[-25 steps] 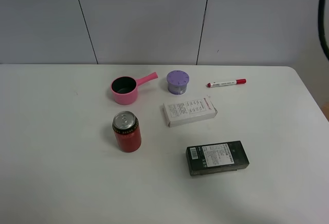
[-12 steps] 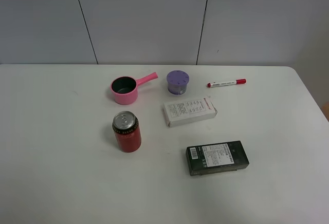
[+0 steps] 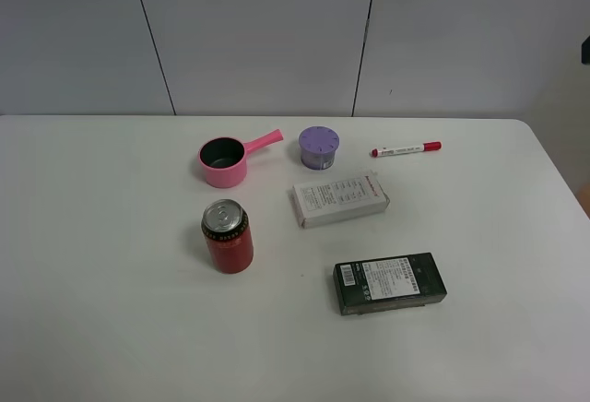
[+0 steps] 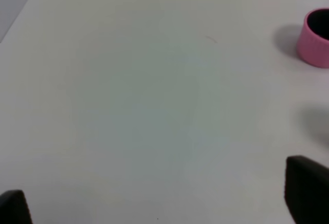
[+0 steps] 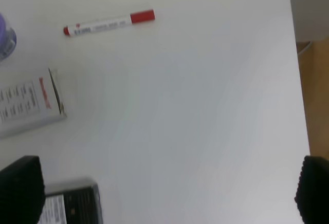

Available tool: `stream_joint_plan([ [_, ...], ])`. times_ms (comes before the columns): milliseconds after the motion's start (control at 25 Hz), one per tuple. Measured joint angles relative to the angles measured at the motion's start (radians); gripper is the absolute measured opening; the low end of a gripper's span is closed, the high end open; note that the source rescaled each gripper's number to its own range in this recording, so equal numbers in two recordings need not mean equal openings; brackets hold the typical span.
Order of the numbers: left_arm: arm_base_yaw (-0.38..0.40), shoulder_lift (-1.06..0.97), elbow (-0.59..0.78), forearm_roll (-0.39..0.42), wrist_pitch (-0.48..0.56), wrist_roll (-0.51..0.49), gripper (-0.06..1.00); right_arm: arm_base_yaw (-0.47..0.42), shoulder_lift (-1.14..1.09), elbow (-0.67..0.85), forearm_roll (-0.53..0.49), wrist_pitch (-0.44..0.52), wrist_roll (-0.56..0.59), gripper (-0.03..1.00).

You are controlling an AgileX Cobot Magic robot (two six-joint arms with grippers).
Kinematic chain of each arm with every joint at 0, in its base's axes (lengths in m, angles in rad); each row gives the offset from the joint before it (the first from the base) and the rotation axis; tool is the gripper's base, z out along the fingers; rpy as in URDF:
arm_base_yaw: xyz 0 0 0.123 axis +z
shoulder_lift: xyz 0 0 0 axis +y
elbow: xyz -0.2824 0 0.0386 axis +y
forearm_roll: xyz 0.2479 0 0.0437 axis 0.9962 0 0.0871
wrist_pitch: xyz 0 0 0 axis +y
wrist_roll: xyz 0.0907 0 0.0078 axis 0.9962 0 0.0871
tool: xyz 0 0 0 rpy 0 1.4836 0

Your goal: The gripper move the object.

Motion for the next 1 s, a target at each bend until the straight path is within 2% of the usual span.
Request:
stream_joint_plan([
  [440,0.0,0.0,0.0,0.0,0.0,0.0,1.0,0.0,-0.515,0.45,-0.031,-0.002,0.019,0.99],
  [760,0.0,0.0,0.0,0.0,0.0,0.0,1.0,0.0,-0.918,0.689,-0.036,-0.136,0.025,0.99],
  [1000,0.0,0.0,0.0,0.0,0.0,0.0,1.0,0.0,-1.069,0.794,-0.033,-0.193,0.025,0.99],
])
